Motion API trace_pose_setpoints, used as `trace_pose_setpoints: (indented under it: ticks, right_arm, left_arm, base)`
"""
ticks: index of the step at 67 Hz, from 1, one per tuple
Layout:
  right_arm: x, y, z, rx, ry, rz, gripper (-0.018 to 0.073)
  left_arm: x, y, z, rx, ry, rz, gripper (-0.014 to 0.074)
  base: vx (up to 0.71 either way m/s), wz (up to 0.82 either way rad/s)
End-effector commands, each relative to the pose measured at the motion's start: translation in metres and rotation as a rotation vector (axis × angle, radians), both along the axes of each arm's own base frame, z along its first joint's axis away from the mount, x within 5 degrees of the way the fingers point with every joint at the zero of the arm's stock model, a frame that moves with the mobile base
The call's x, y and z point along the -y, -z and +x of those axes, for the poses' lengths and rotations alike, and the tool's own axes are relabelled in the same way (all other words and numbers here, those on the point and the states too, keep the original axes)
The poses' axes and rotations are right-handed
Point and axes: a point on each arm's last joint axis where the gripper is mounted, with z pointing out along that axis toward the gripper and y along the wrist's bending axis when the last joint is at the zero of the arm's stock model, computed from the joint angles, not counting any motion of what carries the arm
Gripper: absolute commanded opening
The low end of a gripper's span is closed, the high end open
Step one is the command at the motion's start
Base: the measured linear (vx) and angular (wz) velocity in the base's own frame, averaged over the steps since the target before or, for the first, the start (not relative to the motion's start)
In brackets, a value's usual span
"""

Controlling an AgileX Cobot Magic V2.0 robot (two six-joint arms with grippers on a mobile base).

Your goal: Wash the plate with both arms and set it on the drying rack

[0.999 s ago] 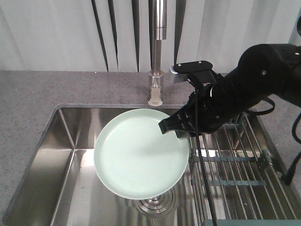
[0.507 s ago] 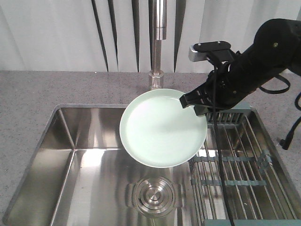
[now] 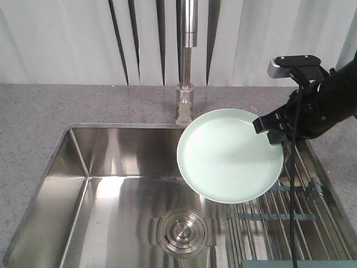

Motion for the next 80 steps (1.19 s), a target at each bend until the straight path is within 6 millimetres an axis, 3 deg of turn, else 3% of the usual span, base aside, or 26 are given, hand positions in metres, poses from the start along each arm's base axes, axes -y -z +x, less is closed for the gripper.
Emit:
trace_pose_setpoints:
  ticks: [1, 24, 47, 60, 80]
  right_arm:
    - [0.001, -0.019, -0.012, 0.106, 0.011, 0.053, -0.0001]
    - [-0.013, -0.001, -0.053, 0.066, -0.019, 0.092, -0.0001]
    - [-0.055, 0.0, -0.072, 0.058, -0.079, 0.155, -0.0001]
    - [-0.075, 0.0, -0.068, 0.052, -0.092, 0.182, -0.0001]
    - [-0.103, -0.009, -0.036, 0.067, -0.13, 0.171, -0.0001]
  left_arm:
    - [0.001, -0.01, 0.003, 0.068, 0.0, -0.021, 0.0534]
    - [0.001, -0.01, 0.003, 0.068, 0.0, -0.021, 0.0534]
    - [0.001, -0.01, 0.003, 0.068, 0.0, -0.021, 0.0534]
    - [0.001, -0.01, 0.003, 0.068, 0.0, -0.021, 0.0534]
    - [0.001, -0.01, 0.003, 0.068, 0.0, -0.021, 0.0534]
  base:
    - [0.0, 0.0]
    - [0.0, 0.0]
    - [0.0, 0.0]
    - [0.0, 0.0]
    - [0.0, 0.0]
